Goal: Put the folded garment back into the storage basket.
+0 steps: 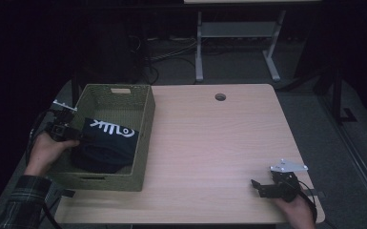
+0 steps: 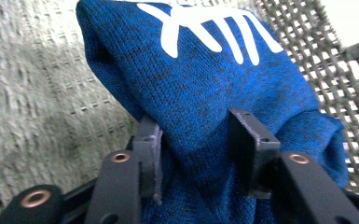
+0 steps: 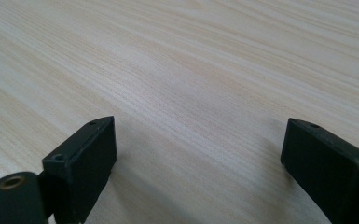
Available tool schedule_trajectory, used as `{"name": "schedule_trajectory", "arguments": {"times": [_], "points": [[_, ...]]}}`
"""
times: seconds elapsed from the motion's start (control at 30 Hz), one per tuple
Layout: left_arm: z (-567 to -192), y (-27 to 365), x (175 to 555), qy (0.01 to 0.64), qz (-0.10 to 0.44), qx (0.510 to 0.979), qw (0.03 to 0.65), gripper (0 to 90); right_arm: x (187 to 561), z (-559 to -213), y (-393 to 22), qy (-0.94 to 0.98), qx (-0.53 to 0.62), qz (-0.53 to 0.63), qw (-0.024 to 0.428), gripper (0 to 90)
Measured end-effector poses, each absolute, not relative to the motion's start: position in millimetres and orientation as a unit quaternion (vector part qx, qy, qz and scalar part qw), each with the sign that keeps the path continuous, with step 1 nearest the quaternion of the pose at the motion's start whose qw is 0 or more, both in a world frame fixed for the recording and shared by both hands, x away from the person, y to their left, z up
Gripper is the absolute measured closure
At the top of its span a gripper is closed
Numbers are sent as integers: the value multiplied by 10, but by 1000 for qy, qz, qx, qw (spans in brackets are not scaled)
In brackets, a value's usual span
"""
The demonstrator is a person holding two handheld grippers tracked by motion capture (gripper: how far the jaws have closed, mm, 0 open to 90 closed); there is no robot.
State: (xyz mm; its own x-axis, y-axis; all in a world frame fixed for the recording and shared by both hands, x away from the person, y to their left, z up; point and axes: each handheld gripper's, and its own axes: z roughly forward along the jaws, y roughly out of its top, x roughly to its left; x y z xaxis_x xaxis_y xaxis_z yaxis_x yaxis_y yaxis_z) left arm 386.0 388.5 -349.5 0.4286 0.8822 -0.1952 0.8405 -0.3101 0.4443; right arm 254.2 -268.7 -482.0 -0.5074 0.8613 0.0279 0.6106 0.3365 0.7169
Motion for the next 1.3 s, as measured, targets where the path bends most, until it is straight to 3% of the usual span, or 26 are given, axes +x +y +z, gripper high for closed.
{"name": "schedule_trajectory", "arguments": {"times": [0.4, 0.7, 1.13, 1.3], "points": [[-3480, 3949, 3841, 550, 78, 802, 221, 433, 2543, -4820, -2687, 797, 462, 344, 182, 101], [-3403, 3932, 3789, 546, 88, 796, 247, 362, 2543, -4820, -2687, 797, 462, 344, 182, 100], [-3250, 3645, 3706, 517, 106, 795, 299, 176, 2543, -4820, -2687, 797, 462, 344, 182, 100], [-3212, 3519, 3695, 505, 105, 795, 319, 152, 2542, -4820, -2687, 797, 462, 344, 182, 100]]}}
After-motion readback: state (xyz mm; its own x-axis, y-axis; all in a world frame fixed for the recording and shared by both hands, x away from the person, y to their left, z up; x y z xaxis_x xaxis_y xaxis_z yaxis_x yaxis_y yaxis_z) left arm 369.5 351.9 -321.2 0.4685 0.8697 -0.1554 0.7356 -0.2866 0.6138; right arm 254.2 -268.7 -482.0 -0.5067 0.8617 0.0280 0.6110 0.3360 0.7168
